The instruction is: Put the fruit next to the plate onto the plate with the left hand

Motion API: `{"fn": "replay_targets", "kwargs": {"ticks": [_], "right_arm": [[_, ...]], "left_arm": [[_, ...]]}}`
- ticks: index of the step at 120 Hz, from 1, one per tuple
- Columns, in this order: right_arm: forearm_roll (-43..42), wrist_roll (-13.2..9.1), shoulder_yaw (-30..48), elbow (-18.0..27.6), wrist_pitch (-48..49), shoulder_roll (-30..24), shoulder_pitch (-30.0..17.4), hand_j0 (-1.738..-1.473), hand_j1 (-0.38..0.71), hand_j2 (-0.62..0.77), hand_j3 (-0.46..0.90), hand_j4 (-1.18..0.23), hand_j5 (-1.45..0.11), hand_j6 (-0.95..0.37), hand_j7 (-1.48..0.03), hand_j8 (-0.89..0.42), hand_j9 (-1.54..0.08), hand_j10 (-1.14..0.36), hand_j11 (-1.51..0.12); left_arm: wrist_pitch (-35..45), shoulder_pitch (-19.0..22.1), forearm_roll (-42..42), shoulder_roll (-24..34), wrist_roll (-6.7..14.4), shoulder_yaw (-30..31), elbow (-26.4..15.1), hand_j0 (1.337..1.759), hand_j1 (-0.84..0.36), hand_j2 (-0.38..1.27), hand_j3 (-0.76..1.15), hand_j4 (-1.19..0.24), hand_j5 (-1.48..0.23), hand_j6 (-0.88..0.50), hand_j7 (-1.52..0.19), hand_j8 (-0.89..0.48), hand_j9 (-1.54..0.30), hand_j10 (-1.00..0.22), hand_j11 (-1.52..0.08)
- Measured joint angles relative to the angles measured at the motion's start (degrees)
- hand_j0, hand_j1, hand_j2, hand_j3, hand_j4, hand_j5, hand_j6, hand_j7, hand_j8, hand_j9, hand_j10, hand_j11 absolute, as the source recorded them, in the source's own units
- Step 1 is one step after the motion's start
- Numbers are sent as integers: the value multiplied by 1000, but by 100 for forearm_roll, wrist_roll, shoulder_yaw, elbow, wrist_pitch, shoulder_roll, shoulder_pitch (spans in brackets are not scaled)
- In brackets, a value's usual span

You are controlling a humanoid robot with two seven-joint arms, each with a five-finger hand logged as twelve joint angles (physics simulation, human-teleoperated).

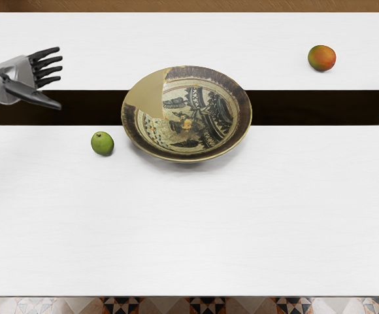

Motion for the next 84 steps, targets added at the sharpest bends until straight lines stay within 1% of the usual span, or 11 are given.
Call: {"fn": "replay_targets", "kwargs": {"ticks": [11,23,34,55,61,69,78,84], "right_arm": [[-3,-5,2,5,0,0,-3,-1658,-329,-3,0,-17,-22,-17,-22,-17,-22,-17,-22],[-12,-7,8,-5,0,0,28,-1658,-329,-3,0,-17,-22,-17,-22,-17,-22,-17,-22],[-15,-8,8,-10,0,0,41,-1658,-329,-3,0,-17,-22,-16,-22,-17,-22,-17,-22],[-16,-9,8,-12,0,0,48,-1658,-329,-3,0,-17,-22,-16,-22,-17,-22,-17,-22],[-17,-9,8,-13,0,0,50,-1658,-329,-3,0,-17,-22,-16,-22,-17,-22,-17,-22],[-17,-9,8,-14,0,0,50,-1658,-329,-3,0,-17,-22,-16,-22,-17,-22,-17,-22],[-18,-9,8,-14,0,0,49,-1658,-329,-3,0,-17,-22,-17,-22,-17,-22,-17,-22],[-18,-9,8,-14,0,0,50,-1658,-329,-3,0,-17,-22,-17,-22,-17,-22,-17,-22]], "left_arm": [[0,-13,4,8,71,0,-1,1658,337,4,0,-12,-15,-12,-15,-12,-15,-12,-15],[0,-28,7,21,465,0,-1,1658,337,4,0,-12,-15,-12,-15,-12,-15,-12,-15],[-1,-6,19,59,740,0,-1,1658,337,4,0,-12,-15,-12,-15,-12,-15,-11,-15],[-1,-97,32,151,1106,0,-5,1658,337,4,0,-12,-15,-12,-15,-12,-15,-11,-15],[-1,-151,36,152,1209,-2,-19,1658,335,4,0,-13,-17,-13,-16,-13,-16,-13,-16],[-1,-233,40,76,1415,-3,-41,1658,333,4,0,-15,-18,-15,-18,-14,-18,-14,-18],[-2,-319,36,86,1540,42,-57,1658,329,5,0,-18,-23,-18,-23,-18,-23,-18,-23],[-1,-604,7,131,1572,345,-178,1658,325,5,0,-21,-27,-21,-27,-21,-27,-20,-27]]}}
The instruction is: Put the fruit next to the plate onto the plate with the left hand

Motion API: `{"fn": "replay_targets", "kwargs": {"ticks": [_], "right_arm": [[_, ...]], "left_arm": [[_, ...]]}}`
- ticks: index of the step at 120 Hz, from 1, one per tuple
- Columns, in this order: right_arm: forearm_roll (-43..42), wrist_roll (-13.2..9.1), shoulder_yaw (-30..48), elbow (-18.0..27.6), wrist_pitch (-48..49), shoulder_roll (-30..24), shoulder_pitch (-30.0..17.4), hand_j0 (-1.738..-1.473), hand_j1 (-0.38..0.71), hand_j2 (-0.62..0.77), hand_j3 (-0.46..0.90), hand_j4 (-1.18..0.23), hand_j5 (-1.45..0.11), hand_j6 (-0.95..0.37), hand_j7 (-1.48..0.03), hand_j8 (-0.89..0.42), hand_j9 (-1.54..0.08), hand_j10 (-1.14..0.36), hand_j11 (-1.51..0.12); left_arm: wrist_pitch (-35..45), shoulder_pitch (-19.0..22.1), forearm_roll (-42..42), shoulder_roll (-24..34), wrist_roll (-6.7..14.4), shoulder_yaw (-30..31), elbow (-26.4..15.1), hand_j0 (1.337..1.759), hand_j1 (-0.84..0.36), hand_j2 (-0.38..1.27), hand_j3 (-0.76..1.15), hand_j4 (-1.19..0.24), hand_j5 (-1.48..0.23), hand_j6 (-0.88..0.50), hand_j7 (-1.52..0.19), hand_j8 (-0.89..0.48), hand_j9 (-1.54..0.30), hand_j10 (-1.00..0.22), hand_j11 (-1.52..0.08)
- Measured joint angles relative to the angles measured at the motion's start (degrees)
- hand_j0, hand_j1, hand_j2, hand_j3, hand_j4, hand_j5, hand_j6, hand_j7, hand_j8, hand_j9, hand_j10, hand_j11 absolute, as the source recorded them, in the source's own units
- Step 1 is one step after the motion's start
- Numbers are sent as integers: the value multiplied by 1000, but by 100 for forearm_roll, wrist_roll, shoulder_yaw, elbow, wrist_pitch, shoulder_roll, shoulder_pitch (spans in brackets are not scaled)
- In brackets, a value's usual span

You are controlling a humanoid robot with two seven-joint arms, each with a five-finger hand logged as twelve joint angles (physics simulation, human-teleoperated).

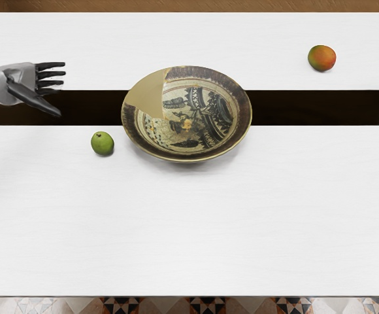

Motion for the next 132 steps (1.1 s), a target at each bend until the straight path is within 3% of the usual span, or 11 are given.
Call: {"fn": "replay_targets", "kwargs": {"ticks": [19,41,52,60,74,105,132], "right_arm": [[1,0,0,0,0,0,0,-1658,-329,-3,0,-17,-22,-17,-22,-17,-22,-17,-22],[1,0,0,0,0,0,-1,-1658,-329,-3,0,-17,-22,-17,-22,-17,-22,-17,-22],[-2,0,0,0,0,0,0,-1658,-329,-3,0,-17,-22,-17,-22,-17,-22,-17,-22],[-2,0,0,-1,0,0,0,-1658,-329,-3,0,-17,-22,-17,-22,-17,-22,-17,-22],[-1,0,0,1,0,0,-1,-1658,-329,-3,0,-17,-22,-17,-22,-17,-22,-17,-22],[0,0,0,-1,0,0,1,-1658,-329,-3,0,-17,-22,-16,-22,-17,-22,-17,-22],[1,1,0,0,0,0,-1,-1658,-329,-3,0,-17,-22,-17,-22,-17,-22,-17,-22]], "left_arm": [[170,-188,-21,329,40,864,-1035,1658,315,7,0,-30,-37,-30,-37,-30,-37,-29,-37],[1855,-293,0,616,49,1616,-2049,1658,307,8,0,-37,-47,-37,-47,-37,-47,-37,-47],[2850,-741,10,700,50,2143,-2455,1658,294,10,0,-48,-61,-48,-61,-48,-61,-47,-61],[3385,-806,-11,723,51,2443,-2672,1658,286,12,0,-55,-70,-55,-70,-55,-70,-54,-70],[4406,-986,-23,866,48,2863,-3403,1658,276,14,0,-63,-80,-63,-80,-63,-80,-63,-80],[6451,-1310,63,743,45,3615,-4488,1658,266,15,0,-70,-91,-71,-91,-71,-91,-70,-91],[6938,-1284,125,278,43,4081,-4840,1658,243,19,0,-89,-116,-90,-116,-90,-116,-90,-116]]}}
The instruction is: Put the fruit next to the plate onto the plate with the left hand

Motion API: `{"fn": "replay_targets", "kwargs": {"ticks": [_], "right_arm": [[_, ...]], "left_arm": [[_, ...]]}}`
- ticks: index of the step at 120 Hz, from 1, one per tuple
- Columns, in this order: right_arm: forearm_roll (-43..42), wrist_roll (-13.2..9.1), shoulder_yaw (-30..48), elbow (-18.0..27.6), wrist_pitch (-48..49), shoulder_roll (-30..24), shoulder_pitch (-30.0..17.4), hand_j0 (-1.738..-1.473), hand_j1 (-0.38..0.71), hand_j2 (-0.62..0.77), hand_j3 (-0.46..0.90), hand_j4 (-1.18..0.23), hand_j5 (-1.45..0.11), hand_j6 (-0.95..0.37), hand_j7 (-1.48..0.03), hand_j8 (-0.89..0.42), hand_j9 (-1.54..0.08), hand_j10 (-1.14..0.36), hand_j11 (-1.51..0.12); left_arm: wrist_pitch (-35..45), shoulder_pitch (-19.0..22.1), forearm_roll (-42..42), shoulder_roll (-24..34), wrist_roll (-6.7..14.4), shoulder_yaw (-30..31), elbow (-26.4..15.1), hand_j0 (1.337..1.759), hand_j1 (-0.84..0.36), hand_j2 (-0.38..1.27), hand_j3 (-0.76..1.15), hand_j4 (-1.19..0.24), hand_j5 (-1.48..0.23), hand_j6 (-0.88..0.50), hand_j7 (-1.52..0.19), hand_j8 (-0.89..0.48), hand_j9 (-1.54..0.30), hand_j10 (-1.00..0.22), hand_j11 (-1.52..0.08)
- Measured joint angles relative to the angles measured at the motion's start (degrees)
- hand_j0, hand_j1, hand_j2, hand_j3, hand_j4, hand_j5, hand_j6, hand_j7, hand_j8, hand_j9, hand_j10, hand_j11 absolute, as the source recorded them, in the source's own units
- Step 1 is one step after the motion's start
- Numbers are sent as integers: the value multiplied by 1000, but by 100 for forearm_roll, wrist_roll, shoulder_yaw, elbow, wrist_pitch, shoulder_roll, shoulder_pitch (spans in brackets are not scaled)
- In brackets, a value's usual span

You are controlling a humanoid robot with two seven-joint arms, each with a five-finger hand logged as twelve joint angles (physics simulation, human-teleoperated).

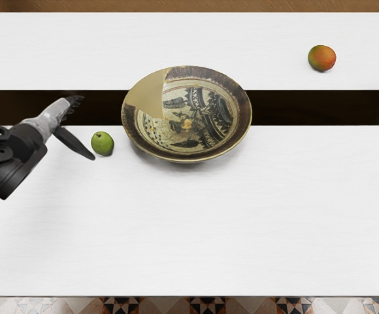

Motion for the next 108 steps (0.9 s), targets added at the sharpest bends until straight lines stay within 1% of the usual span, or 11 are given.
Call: {"fn": "replay_targets", "kwargs": {"ticks": [18,38,49,62,94,108], "right_arm": [[-1,0,0,1,0,0,0,-1658,-329,-3,0,-17,-22,-17,-22,-17,-22,-17,-22],[-1,-1,0,0,0,0,2,-1658,-329,-3,0,-17,-22,-17,-22,-17,-22,-17,-22],[-1,0,0,-1,0,0,1,-1658,-329,-3,0,-17,-22,-17,-22,-17,-22,-17,-22],[-2,-1,0,0,0,0,1,-1658,-329,-3,0,-17,-22,-17,-22,-17,-22,-17,-22],[0,-1,0,-1,0,0,1,-1658,-329,-3,0,-17,-22,-17,-22,-17,-22,-17,-22],[0,-1,0,0,0,0,1,-1658,-329,-3,0,-17,-22,-17,-22,-17,-22,-17,-22]], "left_arm": [[48,1,26,-271,0,76,-28,1658,205,25,0,-121,-157,-122,-157,-122,-157,-121,-157],[60,28,61,-316,5,143,-20,1658,129,38,0,-184,-239,-184,-239,-185,-239,-184,-239],[62,37,87,-537,7,177,23,1658,105,42,0,-204,-265,-205,-265,-205,-265,-205,-265],[63,37,99,-646,8,193,115,1658,72,47,0,-231,-301,-232,-301,-232,-301,-232,-300],[63,71,105,-851,32,250,464,1658,-57,69,0,-339,-441,-340,-441,-340,-441,-340,-441],[63,72,106,-910,51,259,552,1658,-101,77,0,-376,-489,-376,-489,-376,-489,-376,-489]]}}
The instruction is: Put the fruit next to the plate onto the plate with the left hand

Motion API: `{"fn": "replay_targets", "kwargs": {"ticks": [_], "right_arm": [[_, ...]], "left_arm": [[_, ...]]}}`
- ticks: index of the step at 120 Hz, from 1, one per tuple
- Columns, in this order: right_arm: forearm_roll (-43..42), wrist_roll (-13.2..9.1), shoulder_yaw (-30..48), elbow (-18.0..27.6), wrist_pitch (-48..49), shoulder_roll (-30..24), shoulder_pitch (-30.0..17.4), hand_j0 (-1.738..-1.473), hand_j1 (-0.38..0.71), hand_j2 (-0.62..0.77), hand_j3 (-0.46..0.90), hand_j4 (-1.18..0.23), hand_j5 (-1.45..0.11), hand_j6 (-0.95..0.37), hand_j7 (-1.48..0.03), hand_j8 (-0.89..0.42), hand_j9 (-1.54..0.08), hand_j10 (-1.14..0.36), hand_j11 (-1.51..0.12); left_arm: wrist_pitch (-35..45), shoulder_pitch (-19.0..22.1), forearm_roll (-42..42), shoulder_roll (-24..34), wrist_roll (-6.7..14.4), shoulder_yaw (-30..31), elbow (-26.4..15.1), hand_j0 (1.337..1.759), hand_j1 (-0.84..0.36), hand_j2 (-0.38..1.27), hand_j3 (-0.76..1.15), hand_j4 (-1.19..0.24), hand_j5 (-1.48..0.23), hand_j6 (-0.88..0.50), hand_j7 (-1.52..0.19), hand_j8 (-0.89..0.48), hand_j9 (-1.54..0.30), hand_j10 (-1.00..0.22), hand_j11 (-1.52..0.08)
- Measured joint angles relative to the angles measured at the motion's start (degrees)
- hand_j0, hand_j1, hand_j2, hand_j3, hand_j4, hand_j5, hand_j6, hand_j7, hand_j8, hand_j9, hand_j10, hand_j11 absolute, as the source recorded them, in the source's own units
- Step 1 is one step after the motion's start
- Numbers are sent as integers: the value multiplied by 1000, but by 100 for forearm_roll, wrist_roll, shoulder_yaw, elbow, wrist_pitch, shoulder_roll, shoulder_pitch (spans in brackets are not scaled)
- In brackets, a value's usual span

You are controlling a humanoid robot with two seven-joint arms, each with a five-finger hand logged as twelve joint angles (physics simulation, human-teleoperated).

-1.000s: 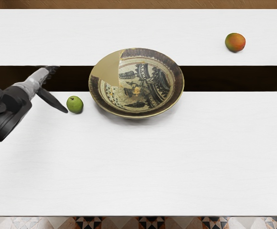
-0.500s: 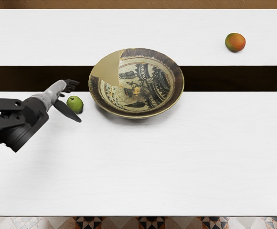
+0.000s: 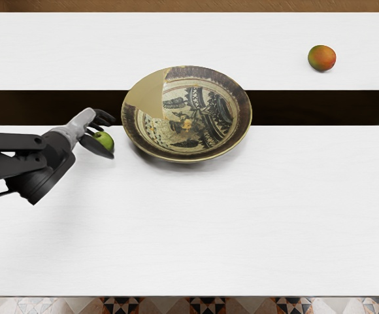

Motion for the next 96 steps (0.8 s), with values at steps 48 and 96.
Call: {"fn": "replay_targets", "kwargs": {"ticks": [48,96], "right_arm": [[0,0,0,-1,0,0,1,-1658,-329,-3,0,-17,-22,-17,-22,-17,-22,-17,-22],[0,0,0,1,0,0,-2,-1658,-329,-4,0,-17,-22,-17,-22,-17,-22,-17,-22]], "left_arm": [[-1,45,3,-9,54,16,76,1658,-244,107,0,-496,-647,-497,-647,-479,-647,-497,-647],[-16,26,26,-9,97,50,69,1651,-282,159,0,-586,-832,-424,-838,-389,-843,-576,-849]]}}
